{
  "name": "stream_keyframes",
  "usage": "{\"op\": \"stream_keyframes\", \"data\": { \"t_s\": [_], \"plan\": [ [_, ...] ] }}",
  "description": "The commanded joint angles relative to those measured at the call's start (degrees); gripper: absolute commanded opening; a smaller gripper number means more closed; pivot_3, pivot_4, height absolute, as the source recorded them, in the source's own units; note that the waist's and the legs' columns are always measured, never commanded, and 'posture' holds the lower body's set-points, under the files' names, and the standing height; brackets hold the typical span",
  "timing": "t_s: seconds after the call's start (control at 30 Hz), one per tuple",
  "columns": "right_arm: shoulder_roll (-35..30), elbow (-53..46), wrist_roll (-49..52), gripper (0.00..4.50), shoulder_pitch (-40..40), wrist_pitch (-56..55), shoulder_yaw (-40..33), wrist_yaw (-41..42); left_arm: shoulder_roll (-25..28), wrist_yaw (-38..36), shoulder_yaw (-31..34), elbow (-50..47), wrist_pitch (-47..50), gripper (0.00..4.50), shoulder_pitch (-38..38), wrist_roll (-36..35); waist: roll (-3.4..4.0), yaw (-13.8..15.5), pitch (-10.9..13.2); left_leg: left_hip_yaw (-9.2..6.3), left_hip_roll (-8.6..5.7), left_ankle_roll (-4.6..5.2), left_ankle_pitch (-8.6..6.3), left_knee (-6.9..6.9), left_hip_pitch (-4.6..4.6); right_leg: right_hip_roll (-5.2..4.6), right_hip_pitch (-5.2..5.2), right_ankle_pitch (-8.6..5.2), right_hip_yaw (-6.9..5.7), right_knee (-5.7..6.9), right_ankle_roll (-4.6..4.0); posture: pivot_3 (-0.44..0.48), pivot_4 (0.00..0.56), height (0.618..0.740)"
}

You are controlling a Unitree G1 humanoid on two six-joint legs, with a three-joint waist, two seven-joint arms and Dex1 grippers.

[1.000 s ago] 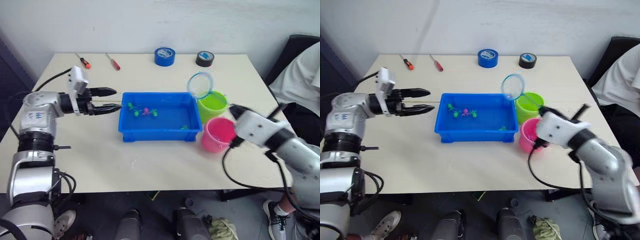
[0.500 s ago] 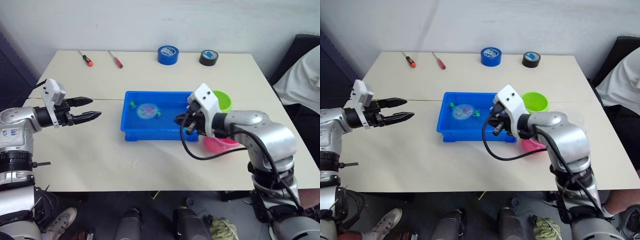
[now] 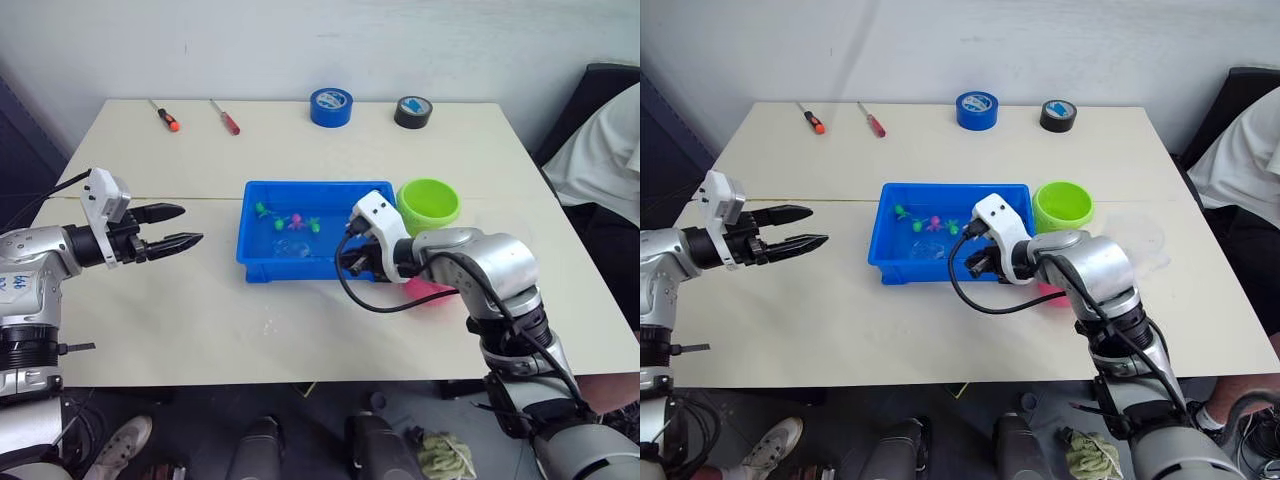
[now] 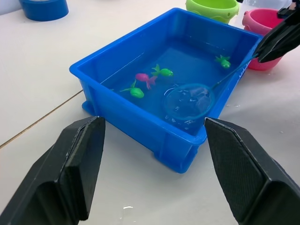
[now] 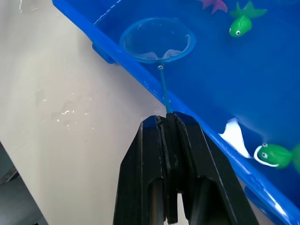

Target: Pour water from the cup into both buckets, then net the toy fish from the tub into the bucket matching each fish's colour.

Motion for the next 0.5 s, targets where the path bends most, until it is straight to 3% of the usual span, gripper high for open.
{"op": "stream_keyframes", "data": {
  "t_s": [0.03,0.5],
  "plan": [
    [0.4,1.8,-0.1,0.0,-1.8,-2.6,0.6,-1.2,1.6,0.6,2.4,-3.0,0.6,3.69,0.6,-1.6,0.0,0.0,0.0,0.0,0.0,0.0,0.0,0.0,0.0,0.03,0.0,0.0,0.0,0.0,0.0,0.0,0.15,0.734],
    [1.9,11.3,-1.6,0.0,-5.0,-10.0,0.5,-4.6,2.5,1.7,3.5,-5.8,2.0,3.69,2.8,-2.8,0.0,-0.7,0.0,-0.01,0.02,0.0,0.0,-0.04,0.0,-0.07,-0.01,0.0,0.0,-0.02,0.0,0.0,0.15,0.734]
  ]
}}
